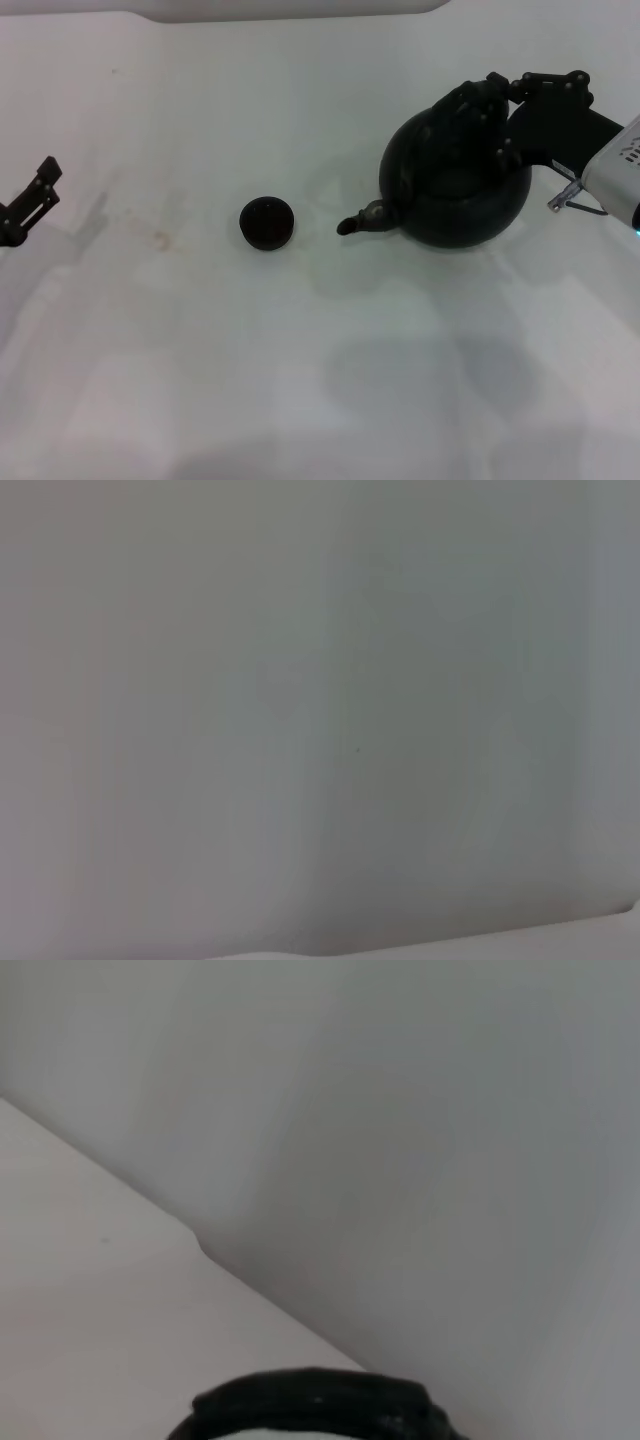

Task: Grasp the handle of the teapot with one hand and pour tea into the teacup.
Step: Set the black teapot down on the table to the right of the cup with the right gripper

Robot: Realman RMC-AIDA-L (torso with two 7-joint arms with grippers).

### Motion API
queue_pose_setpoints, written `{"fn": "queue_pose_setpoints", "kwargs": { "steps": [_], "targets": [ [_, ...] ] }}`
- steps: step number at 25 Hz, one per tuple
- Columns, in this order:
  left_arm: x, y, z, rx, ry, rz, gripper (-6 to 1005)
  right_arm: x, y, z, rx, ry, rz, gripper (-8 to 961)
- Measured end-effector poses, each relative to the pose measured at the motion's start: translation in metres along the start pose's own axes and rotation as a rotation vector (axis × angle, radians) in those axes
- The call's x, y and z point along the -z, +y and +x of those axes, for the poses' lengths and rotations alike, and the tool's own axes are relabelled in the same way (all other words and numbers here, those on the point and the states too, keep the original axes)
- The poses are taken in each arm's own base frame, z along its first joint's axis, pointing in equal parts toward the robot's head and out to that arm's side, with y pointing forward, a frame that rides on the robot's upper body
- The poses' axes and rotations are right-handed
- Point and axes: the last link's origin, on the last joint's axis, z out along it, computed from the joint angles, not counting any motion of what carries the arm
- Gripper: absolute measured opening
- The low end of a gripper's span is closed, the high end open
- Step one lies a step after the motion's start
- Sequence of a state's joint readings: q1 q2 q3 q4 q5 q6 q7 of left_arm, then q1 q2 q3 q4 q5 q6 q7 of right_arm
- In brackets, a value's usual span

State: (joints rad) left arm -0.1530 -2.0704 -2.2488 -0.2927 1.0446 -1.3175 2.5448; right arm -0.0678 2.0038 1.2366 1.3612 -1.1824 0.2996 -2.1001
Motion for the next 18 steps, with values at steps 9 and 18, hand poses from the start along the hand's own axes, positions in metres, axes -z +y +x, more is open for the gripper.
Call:
{"fn": "queue_pose_setpoints", "kwargs": {
  "steps": [9, 18],
  "targets": [
    [-0.0004, 0.0003, -0.0003, 0.001, -0.001, 0.000, 847, -0.0005, 0.0003, 0.0052, 0.018, 0.014, -0.003, 310],
    [0.0005, -0.0008, -0.0007, 0.001, -0.004, 0.005, 847, 0.0048, 0.0018, 0.0102, 0.049, 0.017, -0.025, 373]
  ]
}}
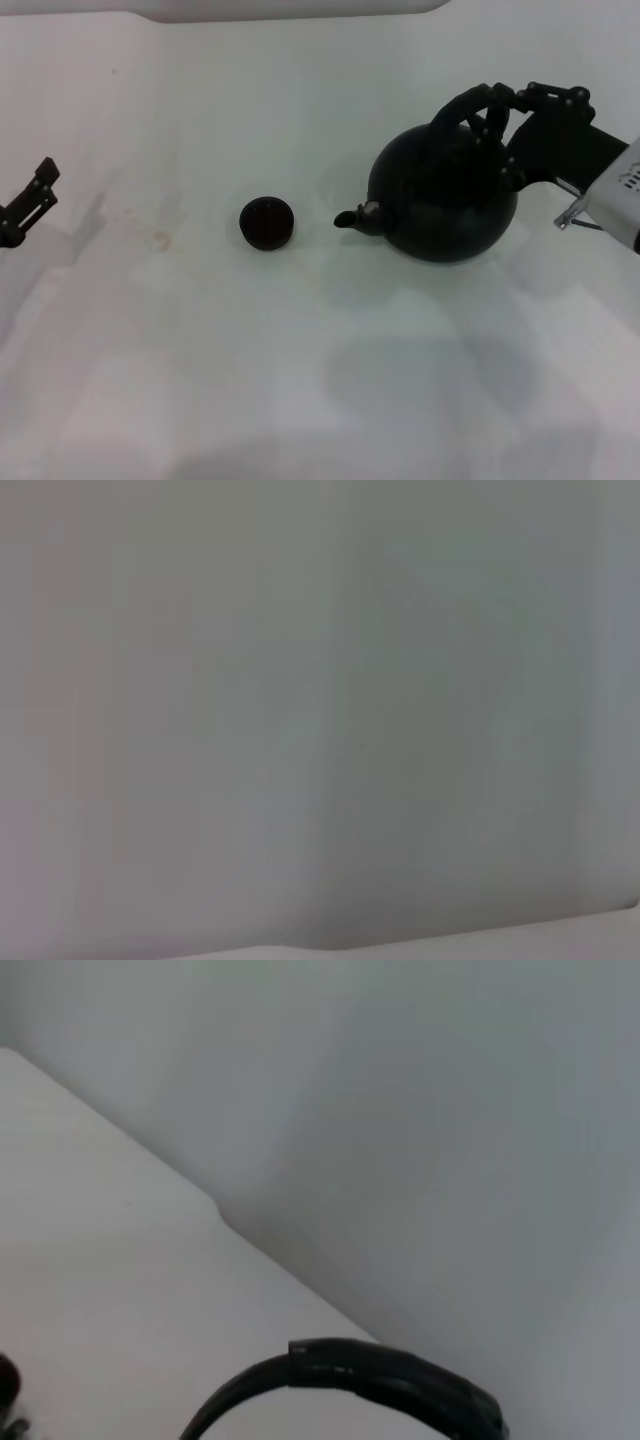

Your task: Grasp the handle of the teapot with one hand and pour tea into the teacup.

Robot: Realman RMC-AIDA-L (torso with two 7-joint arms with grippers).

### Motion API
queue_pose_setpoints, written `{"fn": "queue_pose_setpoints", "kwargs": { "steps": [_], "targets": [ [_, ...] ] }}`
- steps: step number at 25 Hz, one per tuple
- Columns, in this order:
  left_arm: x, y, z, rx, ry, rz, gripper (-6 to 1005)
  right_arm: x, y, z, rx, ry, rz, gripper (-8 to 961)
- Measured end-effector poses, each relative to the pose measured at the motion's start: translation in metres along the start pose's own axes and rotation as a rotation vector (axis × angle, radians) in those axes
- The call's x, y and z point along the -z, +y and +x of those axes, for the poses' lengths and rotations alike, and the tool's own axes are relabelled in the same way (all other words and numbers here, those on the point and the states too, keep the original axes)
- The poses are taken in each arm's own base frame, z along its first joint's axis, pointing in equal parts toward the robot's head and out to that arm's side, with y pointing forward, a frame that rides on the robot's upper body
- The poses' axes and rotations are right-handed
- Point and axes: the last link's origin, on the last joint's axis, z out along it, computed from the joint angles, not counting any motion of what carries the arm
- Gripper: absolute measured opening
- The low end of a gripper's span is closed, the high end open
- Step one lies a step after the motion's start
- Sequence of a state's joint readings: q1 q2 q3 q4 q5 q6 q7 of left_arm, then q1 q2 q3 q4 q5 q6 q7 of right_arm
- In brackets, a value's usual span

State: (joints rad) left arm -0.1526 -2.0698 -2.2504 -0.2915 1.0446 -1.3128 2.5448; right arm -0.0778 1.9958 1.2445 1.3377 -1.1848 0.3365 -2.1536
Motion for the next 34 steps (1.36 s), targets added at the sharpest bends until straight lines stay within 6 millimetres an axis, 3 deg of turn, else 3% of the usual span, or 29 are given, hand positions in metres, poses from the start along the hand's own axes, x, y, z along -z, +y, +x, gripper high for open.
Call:
{"fn": "queue_pose_setpoints", "kwargs": {
  "steps": [7, 16, 21, 26, 30, 34],
  "targets": [
    [0.000, -0.003, 0.000, -0.023, -0.004, 0.014, 846, 0.015, -0.004, 0.015, -0.049, -0.012, -0.033, 413],
    [-0.003, -0.007, 0.002, -0.034, -0.007, 0.028, 846, 0.042, -0.031, 0.046, -0.173, -0.039, -0.006, 426],
    [-0.003, -0.010, 0.004, -0.035, 0.005, 0.044, 847, 0.074, -0.059, 0.077, -0.310, -0.169, 0.132, 426],
    [0.002, -0.018, 0.010, -0.016, 0.047, 0.097, 847, 0.101, -0.071, 0.098, -0.384, -0.369, 0.314, 426],
    [0.004, -0.022, 0.017, 0.008, 0.105, 0.134, 847, 0.109, -0.070, 0.112, -0.399, -0.358, 0.395, 426],
    [0.011, -0.029, 0.026, 0.079, 0.196, 0.194, 847, 0.107, -0.079, 0.112, -0.346, -0.336, 0.434, 426]
  ]
}}
